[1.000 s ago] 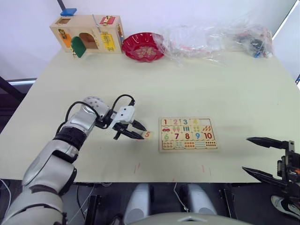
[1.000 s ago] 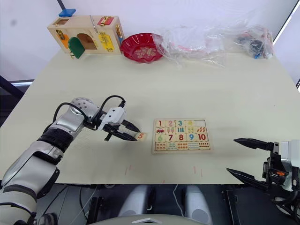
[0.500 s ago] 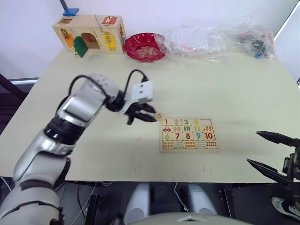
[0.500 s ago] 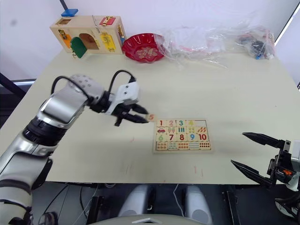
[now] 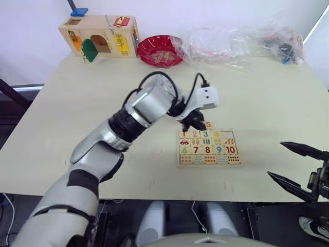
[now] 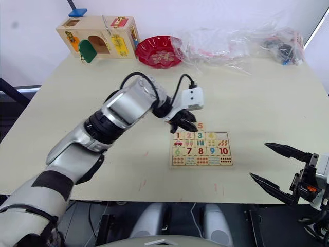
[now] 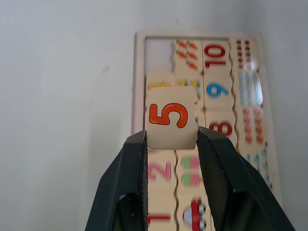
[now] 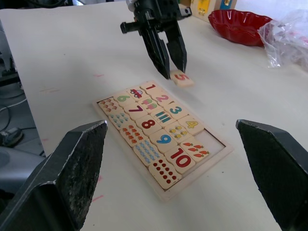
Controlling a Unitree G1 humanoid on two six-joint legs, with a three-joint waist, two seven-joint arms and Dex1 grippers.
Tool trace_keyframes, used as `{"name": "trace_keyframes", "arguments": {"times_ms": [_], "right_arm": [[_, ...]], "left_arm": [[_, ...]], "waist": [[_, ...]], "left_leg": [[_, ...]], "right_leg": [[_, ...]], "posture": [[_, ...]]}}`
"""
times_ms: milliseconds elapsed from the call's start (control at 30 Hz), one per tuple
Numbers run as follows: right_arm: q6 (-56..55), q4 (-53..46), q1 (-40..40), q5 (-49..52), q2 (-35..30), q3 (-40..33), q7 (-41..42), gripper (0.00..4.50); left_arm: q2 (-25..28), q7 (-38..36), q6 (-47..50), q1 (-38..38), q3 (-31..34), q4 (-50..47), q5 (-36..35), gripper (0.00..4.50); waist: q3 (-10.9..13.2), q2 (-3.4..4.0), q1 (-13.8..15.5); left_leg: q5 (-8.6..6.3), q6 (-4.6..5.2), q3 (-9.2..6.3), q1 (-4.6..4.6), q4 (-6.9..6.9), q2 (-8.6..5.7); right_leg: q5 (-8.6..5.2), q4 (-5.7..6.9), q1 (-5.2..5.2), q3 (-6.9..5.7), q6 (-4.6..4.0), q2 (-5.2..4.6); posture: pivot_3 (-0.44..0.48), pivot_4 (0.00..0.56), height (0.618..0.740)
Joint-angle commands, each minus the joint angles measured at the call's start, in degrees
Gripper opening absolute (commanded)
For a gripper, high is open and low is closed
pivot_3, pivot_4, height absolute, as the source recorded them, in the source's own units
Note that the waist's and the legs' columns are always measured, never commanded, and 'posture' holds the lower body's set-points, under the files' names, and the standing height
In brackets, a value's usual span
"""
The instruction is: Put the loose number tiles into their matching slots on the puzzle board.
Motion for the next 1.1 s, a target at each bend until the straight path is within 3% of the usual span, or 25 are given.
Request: {"name": "trace_keyframes", "arguments": {"times_ms": [33,167,500,1100], "right_arm": [[-0.3,-1.6,-0.6,-0.1,-0.3,-0.7,-1.1,4.50],[-0.9,-0.9,-0.6,-0.9,-0.2,-0.8,-1.4,4.50],[-2.0,-1.0,2.1,-1.1,2.1,-1.3,-1.0,4.50],[-8.1,-1.2,10.2,-0.9,9.1,-3.8,-0.5,4.50]], "left_arm": [[-3.8,1.8,-0.1,-3.5,-1.3,3.3,2.2,0.99],[-9.4,3.8,-2.2,-6.1,-3.6,10.4,5.2,0.99],[-15.6,4.1,-10.6,-6.8,-5.0,20.0,10.6,0.99],[-19.1,3.4,-11.7,-3.8,-5.1,21.6,15.7,0.99]], "waist": [[0.0,0.01,-0.3],[0.0,0.01,-0.2],[0.0,0.03,-0.2],[0.0,0.07,-0.3]], "left_leg": [[0.00,0.00,0.00,0.03,-0.03,0.01],[0.00,0.00,0.00,0.03,-0.04,-0.01],[0.00,0.00,0.01,0.01,-0.04,-0.05],[-0.01,0.02,0.02,0.04,-0.05,-0.06]], "right_leg": [[0.00,0.01,-0.01,0.03,-0.01,0.01],[-0.01,0.02,-0.01,0.01,-0.01,0.01],[-0.03,0.00,-0.02,0.04,0.02,-0.02],[-0.14,0.01,-0.03,0.08,0.21,-0.03]], "posture": [[0.000,0.150,0.740],[0.000,0.150,0.740],[0.000,0.150,0.740],[0.000,0.150,0.740]]}}
